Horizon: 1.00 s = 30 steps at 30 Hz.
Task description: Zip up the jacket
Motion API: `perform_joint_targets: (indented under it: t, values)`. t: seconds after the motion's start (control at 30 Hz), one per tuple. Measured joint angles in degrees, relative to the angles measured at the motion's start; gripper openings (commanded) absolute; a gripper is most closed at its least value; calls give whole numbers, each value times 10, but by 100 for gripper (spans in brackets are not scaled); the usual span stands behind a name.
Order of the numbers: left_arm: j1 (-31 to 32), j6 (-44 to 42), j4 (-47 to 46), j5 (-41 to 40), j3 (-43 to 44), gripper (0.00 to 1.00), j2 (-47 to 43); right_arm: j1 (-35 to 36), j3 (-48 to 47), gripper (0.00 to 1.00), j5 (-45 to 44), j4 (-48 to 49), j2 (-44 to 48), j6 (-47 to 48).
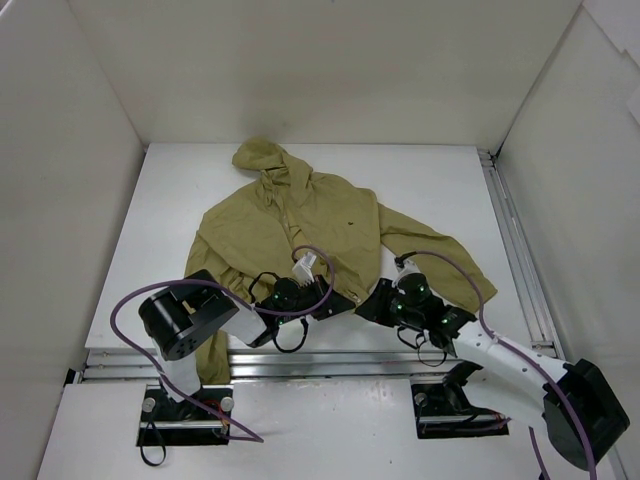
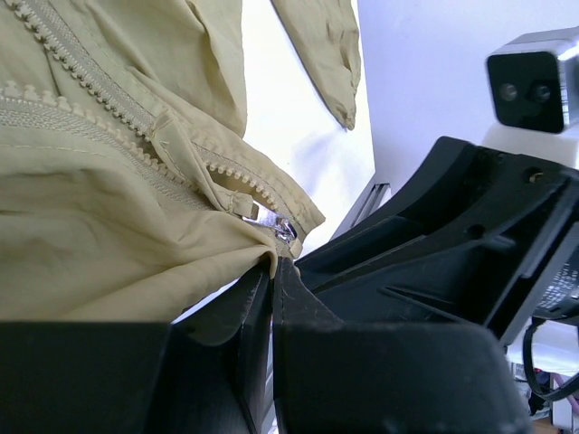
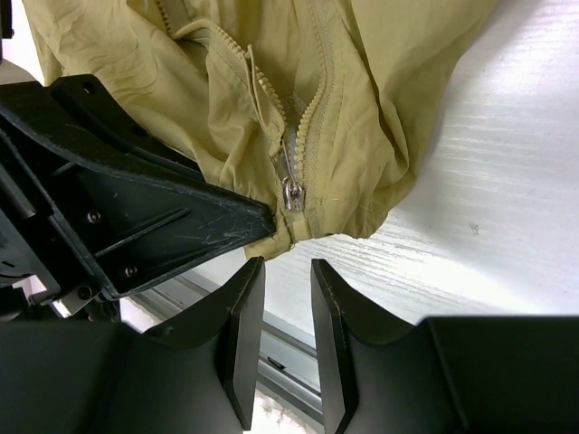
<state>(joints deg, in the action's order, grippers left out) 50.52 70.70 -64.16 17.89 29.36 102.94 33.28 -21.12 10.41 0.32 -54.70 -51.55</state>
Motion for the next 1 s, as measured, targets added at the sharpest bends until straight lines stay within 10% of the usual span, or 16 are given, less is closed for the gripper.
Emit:
perform_joint_targets:
  t: [1.0]
  values:
    - [0, 0, -23, -2, -2, 0, 0, -27, 32, 27, -5, 3, 73, -109]
